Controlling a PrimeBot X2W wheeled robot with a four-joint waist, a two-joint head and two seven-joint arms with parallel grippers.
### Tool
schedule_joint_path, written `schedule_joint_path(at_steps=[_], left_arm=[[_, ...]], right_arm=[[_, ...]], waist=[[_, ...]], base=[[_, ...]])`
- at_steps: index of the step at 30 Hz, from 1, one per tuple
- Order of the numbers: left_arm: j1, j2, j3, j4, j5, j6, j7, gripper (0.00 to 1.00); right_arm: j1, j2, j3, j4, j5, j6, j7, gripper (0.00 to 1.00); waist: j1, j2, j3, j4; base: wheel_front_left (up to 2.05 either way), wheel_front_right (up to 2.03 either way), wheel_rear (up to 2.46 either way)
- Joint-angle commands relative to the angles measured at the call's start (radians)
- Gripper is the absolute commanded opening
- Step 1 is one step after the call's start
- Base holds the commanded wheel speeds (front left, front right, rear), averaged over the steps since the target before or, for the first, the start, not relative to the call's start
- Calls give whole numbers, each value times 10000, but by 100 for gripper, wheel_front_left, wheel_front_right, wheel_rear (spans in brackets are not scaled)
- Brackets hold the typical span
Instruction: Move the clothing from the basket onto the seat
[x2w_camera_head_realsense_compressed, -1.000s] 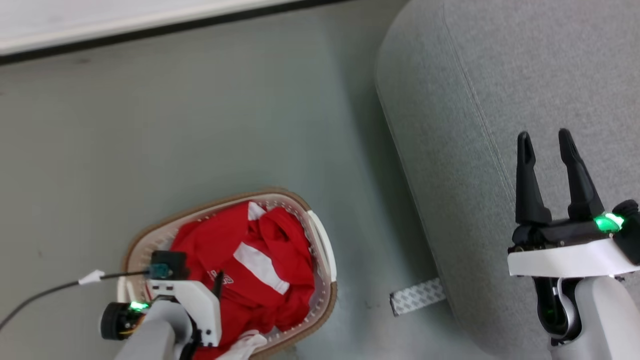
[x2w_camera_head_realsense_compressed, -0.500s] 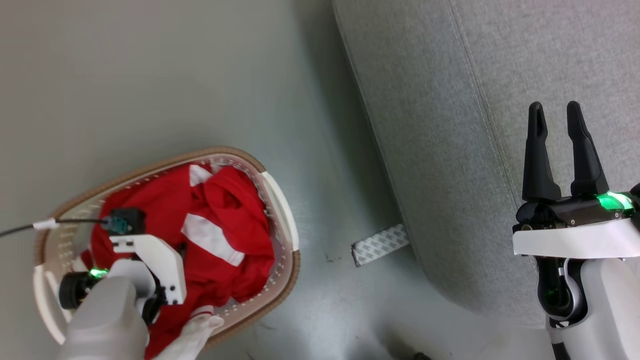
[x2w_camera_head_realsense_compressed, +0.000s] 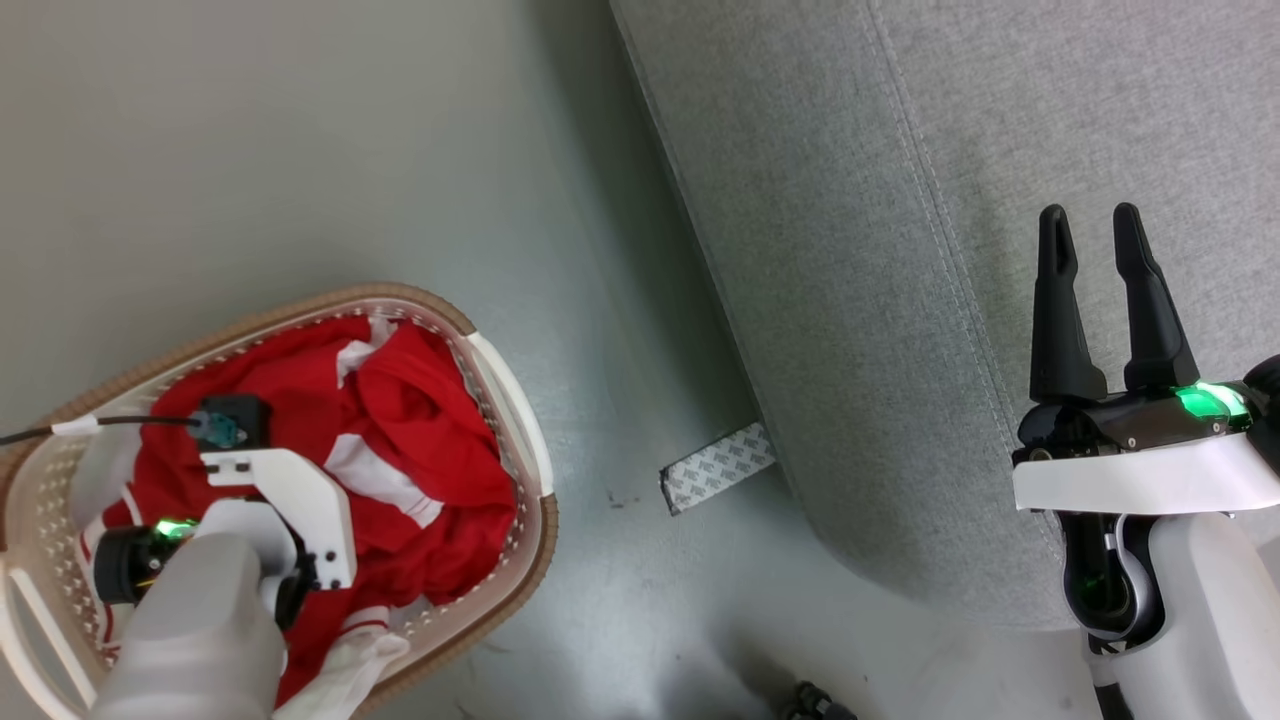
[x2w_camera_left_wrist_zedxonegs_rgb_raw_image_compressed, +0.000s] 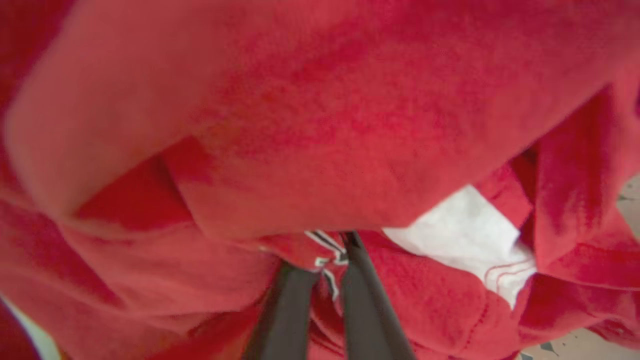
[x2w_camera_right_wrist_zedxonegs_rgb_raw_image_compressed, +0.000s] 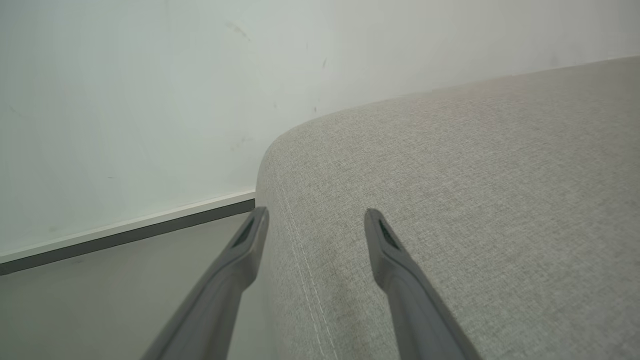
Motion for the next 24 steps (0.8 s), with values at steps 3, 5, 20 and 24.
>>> schedule_joint_path(at_steps=[3, 5, 20, 24], left_arm=[[166, -90, -47, 19, -138, -46, -218, 0], [247, -231, -81, 24, -188, -101, -383, 0], [1549, -1498, -1551, -451, -797, -430, -2568, 0], [2143, -1548, -2343, -1286, -1884, -434, -2810, 0]], right_arm=[[-100, -4, -76, 54, -194, -21, 5, 100], [-108, -7, -141, 113, -305, -21, 5, 100], [766, -19, -752, 484, -1839, -21, 7, 100], [1003, -20, -685, 627, -2132, -21, 5, 100]], waist=[[0, 0, -287, 199], [0, 0, -561, 360], [0, 0, -4065, 2367], [0, 0, -4913, 2866]], base=[[0, 0, 0], [0, 0, 0], [0, 0, 0], [0, 0, 0]])
